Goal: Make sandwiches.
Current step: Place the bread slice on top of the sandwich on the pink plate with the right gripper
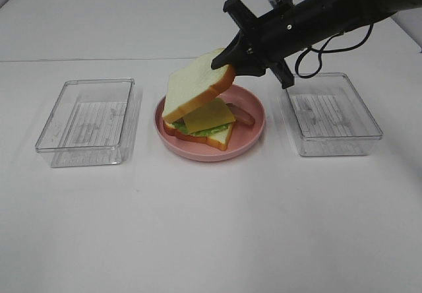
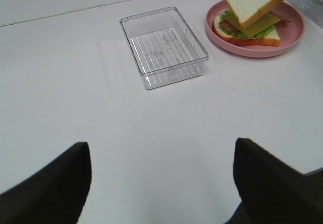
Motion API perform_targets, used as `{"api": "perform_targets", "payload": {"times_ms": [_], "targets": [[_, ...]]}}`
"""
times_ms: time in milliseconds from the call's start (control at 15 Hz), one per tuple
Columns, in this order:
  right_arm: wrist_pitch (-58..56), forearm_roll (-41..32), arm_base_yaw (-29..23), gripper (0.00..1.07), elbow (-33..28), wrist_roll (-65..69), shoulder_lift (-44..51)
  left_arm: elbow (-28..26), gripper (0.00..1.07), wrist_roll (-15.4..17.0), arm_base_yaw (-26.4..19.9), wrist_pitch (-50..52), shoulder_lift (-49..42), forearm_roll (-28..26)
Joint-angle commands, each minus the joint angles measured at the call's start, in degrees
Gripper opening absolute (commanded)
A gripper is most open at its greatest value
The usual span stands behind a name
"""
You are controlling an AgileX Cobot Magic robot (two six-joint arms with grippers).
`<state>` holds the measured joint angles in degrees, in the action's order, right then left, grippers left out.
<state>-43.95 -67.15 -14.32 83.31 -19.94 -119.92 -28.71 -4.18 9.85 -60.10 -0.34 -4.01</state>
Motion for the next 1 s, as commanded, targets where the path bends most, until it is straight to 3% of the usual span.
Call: {"api": "perform_targets", "payload": {"times_ms": [67, 600, 733, 867, 933, 1000], "targets": [[3.7, -5.1, -0.5, 0.00, -0.2, -1.0, -2.8, 0.1, 0.75, 0.3, 0.1, 0.5, -1.1, -0.5], [4.6, -6.0, -0.5, 0.01, -0.2, -0.2, -5.9, 0.1, 0.75, 0.3, 0.1, 0.5, -1.1, -0.5], [4.6, -5.2, -0.4, 0.25, -0.2, -0.2, -5.9, 0.1, 0.75, 0.3, 0.1, 0.5, -1.1, -0.5], [4.1, -3.5, -0.4, 0.69, -0.2, -0.2, -5.7, 0.1, 0.75, 0.3, 0.1, 0.5, -1.1, -0.5], [4.1, -1.5, -0.4, 0.86, -0.2, -0.1, -5.2, 0.1, 0.75, 0.3, 0.1, 0.5, -1.1, -0.5], [4.1, -0.5, -0.4, 0.92, -0.2, 0.1, -4.7, 0.1, 0.75, 0.3, 0.1, 0.5, -1.1, -0.5]]}}
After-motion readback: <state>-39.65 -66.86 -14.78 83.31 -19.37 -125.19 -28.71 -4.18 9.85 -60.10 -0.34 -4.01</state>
